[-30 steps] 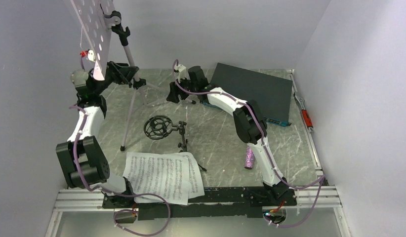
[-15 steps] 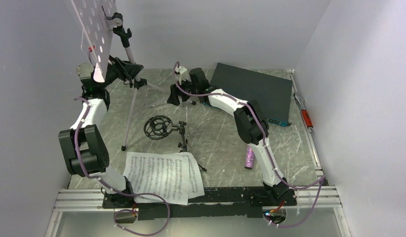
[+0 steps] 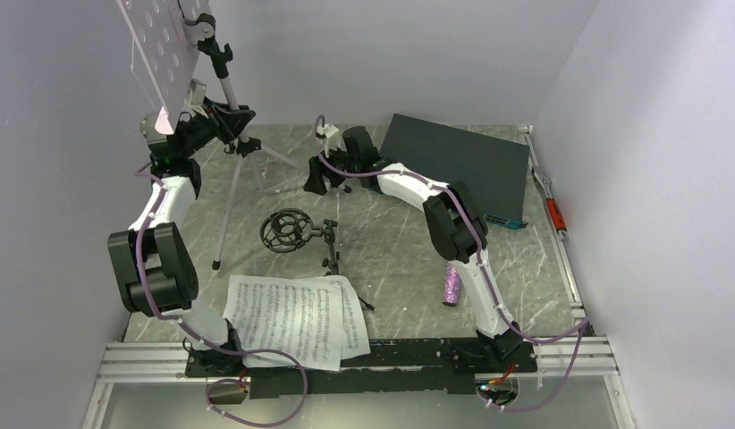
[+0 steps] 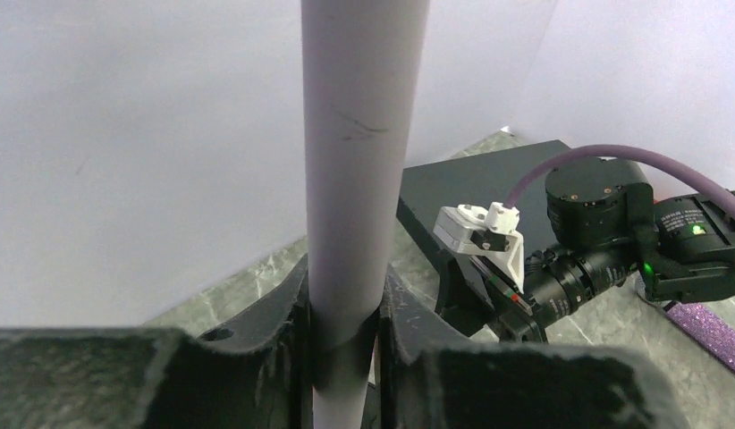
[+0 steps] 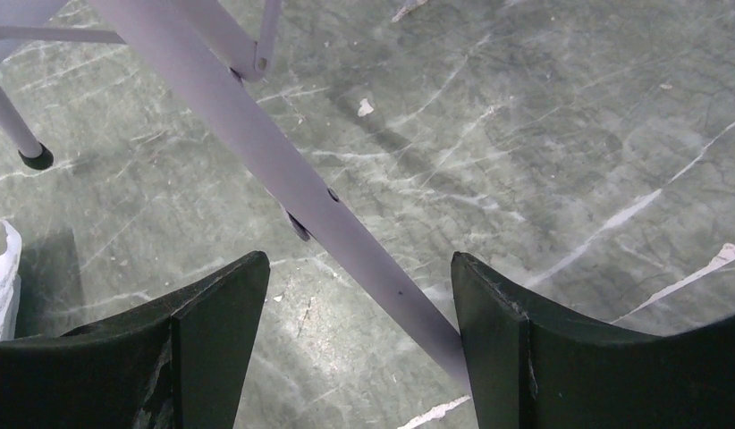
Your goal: Set up the instrument practice props
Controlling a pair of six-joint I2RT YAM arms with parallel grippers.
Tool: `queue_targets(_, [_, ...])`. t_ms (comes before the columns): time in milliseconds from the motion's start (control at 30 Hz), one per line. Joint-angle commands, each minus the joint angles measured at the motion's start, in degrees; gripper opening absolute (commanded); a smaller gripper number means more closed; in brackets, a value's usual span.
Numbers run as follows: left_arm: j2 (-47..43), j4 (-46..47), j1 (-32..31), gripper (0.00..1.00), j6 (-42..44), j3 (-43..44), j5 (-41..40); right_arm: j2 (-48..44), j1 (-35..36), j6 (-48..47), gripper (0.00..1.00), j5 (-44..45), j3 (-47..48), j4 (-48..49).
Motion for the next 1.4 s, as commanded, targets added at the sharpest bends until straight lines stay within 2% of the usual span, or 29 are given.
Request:
queue_targets(0, [-4.85,-9.79,-0.72,0.03,-2.39,-0.12,-7.59,-3.87,0.27,0.85,0.79,-0.89,-0.76,0.2])
queue_targets(200, [-9.05,-14.63,-3.66,0.03,3.65,-2.75,-19.11,-5.13,0.51,2.35,0.78,-0.48,-1.55,2.79])
queue_targets(367, [-12.82,-18.98,-9.59,0.03,10.25,-4.3,-32.83,-8.27,0.97,5.22,0.79,-0.37,-4.82,6.56])
queue_targets(567, [-16.05,-18.12,-12.84,0.03,12.39,-6.65,-46.47,-11.29,1.41,7.77,0.87,2.21,-6.98,9.33])
queue_targets(700, [-17.51,-15.57,-14.75,0.03,13.51,-8.43,-53.16,-10.93,2.18,8.26,0.88,2.11,-5.38,7.6])
queue_targets(933, [-19.14,-13.35,-16.87,0.03,16.67,-10.43,-62.15,-15.17,2.66,12.82,0.88,5.53,-10.33,11.09])
queue_targets(1033, [-19.66,-13.8,-17.09,0.03,17.09,-10.55,-64.39,-18.68,2.73,14.36,0.97,7.01,-14.66,14.7])
queue_targets(1167, [-19.82,-14.23,-17.4,0.03,17.63,-10.51,-66.16,-20.52,2.95,15.18,1.0,6.8,-15.76,15.92])
queue_targets(1367, [-18.98,-15.73,-18.28,0.03,17.14,-9.43,-70.19,-16.31,3.35,19.68,0.97,-3.44,-11.58,17.94])
